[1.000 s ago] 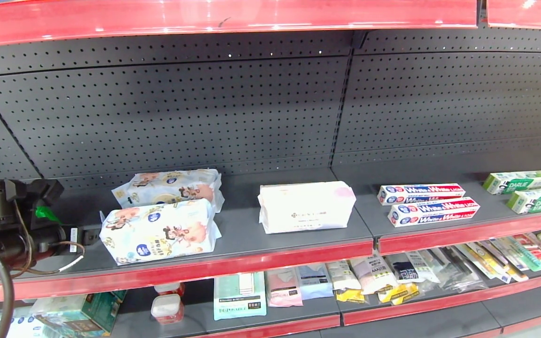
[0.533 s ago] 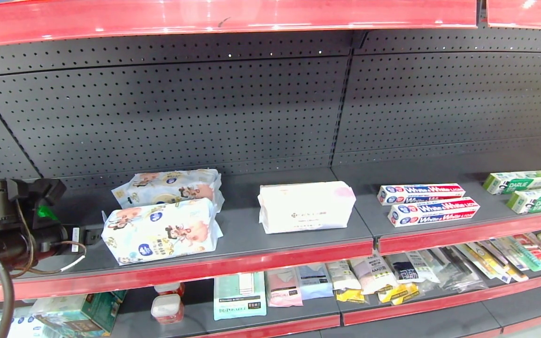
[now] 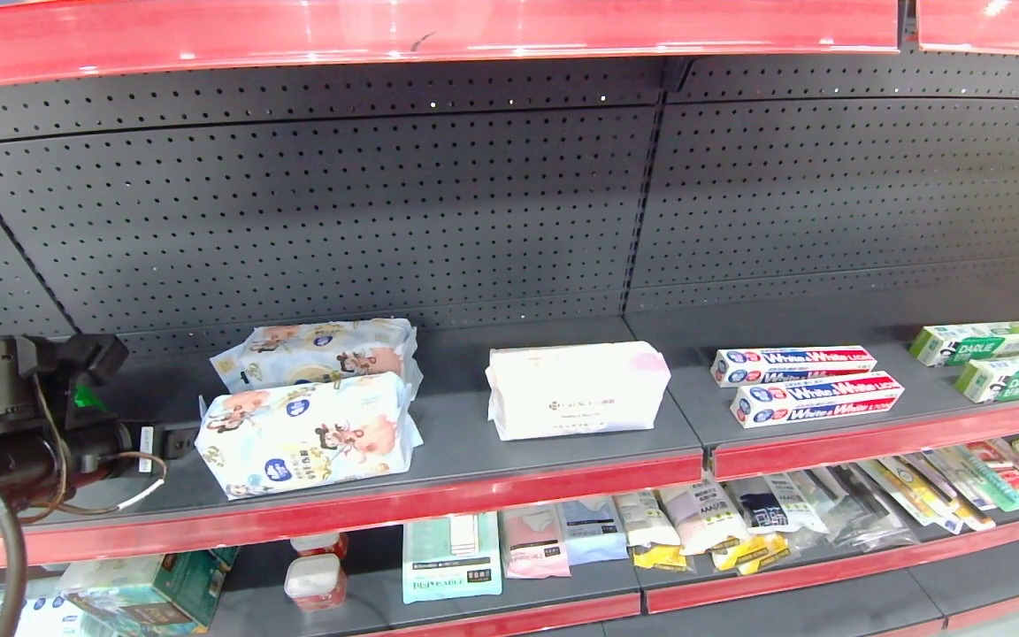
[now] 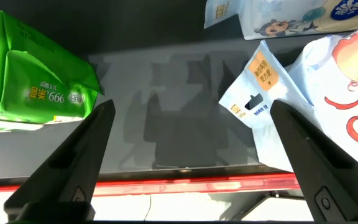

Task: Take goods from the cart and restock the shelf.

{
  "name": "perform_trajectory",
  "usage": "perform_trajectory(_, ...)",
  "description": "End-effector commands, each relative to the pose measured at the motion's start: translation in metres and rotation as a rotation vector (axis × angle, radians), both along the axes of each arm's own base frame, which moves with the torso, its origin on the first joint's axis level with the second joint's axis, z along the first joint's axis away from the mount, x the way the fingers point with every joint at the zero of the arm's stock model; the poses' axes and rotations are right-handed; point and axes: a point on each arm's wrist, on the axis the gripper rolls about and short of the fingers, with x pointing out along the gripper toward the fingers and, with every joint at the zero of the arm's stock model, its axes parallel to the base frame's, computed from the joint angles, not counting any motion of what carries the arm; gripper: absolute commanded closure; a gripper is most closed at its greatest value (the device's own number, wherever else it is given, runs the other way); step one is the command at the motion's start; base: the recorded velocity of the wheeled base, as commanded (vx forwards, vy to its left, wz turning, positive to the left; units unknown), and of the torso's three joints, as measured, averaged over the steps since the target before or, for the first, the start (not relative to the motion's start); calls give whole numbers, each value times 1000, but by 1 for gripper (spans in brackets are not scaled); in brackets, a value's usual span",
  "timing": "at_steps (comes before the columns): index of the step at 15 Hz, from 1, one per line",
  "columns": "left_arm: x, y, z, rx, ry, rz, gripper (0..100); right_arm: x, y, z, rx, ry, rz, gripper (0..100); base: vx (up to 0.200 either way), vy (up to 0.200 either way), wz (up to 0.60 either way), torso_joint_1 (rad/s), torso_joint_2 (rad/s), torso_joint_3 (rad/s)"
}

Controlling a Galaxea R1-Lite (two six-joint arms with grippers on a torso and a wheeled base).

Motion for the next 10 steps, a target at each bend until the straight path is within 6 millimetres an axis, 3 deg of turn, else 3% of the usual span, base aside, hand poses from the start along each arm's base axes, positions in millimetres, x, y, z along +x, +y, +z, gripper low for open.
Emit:
perform_trajectory(1, 0, 0, 0, 0, -2, 1, 0, 0, 0, 0, 0, 2, -1, 0, 0, 0, 0, 0, 0, 0)
perform_trajectory(10, 0, 0, 0, 1, -2, 0, 0, 0, 0, 0, 0, 2, 1, 0, 0, 0, 0, 0, 0, 0)
